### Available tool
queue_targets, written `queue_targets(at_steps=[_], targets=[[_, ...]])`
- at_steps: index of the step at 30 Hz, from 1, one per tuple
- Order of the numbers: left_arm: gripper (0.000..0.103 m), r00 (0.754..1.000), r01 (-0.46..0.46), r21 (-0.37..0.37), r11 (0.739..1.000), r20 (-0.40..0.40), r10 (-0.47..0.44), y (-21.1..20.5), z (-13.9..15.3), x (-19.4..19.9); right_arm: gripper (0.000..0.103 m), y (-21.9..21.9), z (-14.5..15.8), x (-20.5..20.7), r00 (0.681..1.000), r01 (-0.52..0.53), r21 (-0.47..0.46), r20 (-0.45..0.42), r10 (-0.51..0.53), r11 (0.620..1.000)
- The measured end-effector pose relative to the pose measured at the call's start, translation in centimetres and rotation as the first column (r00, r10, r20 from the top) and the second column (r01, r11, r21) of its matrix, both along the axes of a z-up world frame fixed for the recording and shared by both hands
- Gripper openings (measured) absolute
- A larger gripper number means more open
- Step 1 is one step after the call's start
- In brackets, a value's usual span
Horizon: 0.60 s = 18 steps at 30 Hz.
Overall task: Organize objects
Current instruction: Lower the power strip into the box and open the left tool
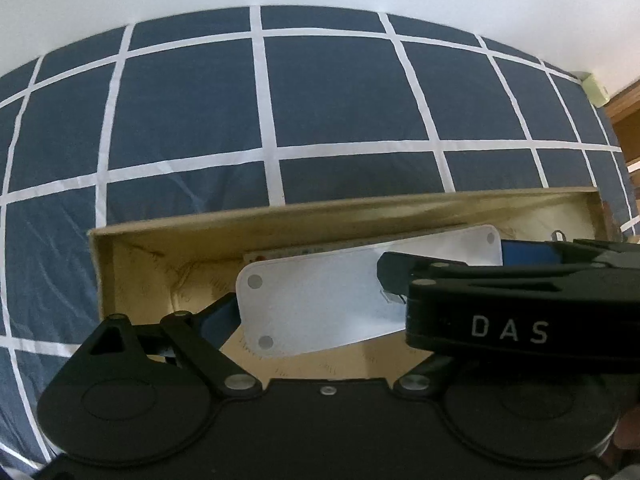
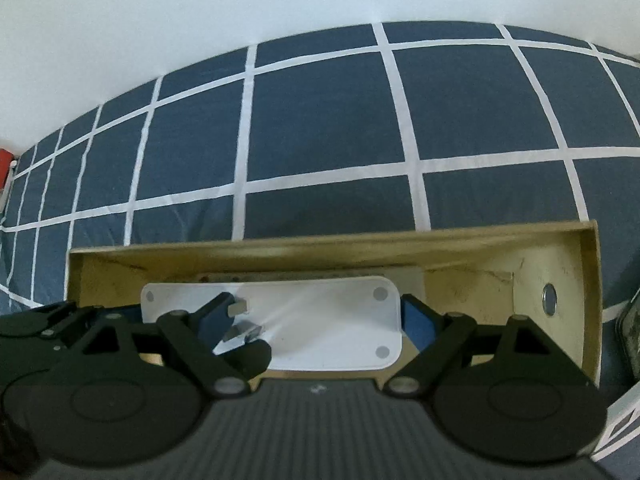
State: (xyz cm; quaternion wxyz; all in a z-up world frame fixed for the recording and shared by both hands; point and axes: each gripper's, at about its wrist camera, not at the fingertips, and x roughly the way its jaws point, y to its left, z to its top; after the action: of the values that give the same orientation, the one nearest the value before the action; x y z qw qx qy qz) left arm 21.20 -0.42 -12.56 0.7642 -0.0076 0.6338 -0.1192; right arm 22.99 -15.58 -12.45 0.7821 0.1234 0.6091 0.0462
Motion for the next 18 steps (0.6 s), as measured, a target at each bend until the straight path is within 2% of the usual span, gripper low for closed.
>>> queue_targets(at_steps=[18], targets=[[0.092,1.0,-0.002,-0.007,1.0,-0.029,0.002,0.3,-0.9,1.9,0.089,0.3,-0.8,1.5,0.999,0.012,-0.008,-0.041,-0.012,1.0]])
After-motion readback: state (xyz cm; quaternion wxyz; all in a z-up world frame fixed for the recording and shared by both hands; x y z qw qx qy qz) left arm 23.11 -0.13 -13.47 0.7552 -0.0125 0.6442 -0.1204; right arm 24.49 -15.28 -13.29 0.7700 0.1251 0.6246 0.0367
